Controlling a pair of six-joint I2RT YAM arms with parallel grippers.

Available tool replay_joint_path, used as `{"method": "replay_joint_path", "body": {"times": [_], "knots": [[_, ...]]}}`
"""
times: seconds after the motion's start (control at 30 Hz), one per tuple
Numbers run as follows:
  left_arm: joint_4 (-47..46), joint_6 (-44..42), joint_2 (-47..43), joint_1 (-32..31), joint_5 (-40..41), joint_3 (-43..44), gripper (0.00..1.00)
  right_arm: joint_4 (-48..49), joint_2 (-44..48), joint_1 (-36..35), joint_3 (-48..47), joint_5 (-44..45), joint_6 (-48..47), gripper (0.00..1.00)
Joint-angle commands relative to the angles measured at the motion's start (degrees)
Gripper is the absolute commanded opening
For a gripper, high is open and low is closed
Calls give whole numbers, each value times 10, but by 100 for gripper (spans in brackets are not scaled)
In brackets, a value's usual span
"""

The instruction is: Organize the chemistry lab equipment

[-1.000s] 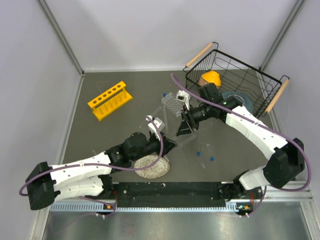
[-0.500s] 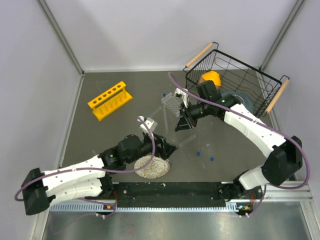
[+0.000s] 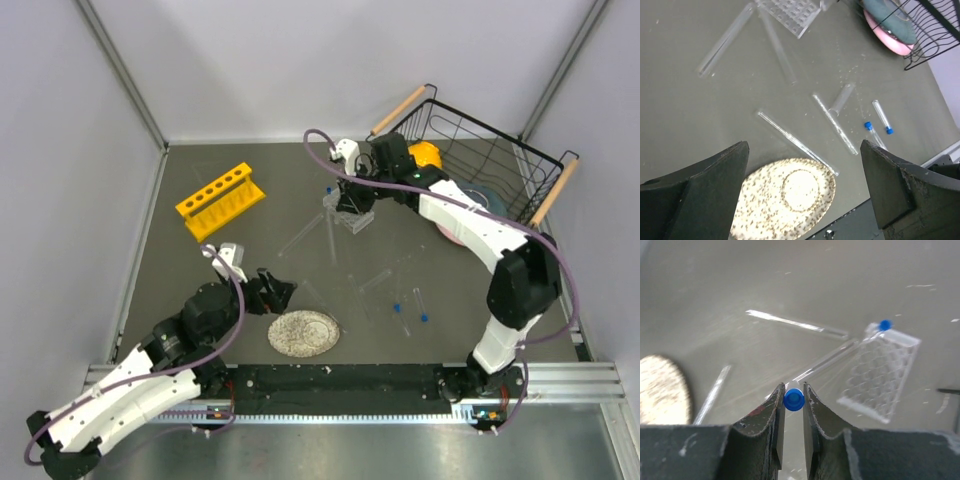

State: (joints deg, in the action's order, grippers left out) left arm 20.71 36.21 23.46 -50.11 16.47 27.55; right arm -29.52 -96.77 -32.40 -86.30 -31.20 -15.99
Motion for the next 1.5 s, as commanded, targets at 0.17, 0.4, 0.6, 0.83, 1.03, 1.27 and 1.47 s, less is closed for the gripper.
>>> {"method": "replay_joint_path", "body": {"times": [0.17, 0.4, 0.6, 0.83, 1.03, 1.27, 1.47], "knots": [[90, 63, -66, 5, 39, -43, 99, 132, -153, 17, -124, 145, -5, 17], [83, 44, -63, 5, 59, -35, 99, 135, -230, 31, -192, 154, 24, 17], [85, 37, -52, 5, 55, -34, 99, 134, -263, 35, -207, 144, 42, 17], [75, 39, -48, 5, 52, -42, 99, 133, -287, 36, -213, 147, 64, 17], [72, 36, -43, 5, 48, -41, 99, 133, -305, 38, -218, 148, 74, 17], [69, 36, -45, 5, 49, -40, 99, 124, -320, 38, -230, 165, 79, 17], [66, 37, -46, 5, 44, -40, 99, 119, -320, 38, -220, 151, 76, 20]]}}
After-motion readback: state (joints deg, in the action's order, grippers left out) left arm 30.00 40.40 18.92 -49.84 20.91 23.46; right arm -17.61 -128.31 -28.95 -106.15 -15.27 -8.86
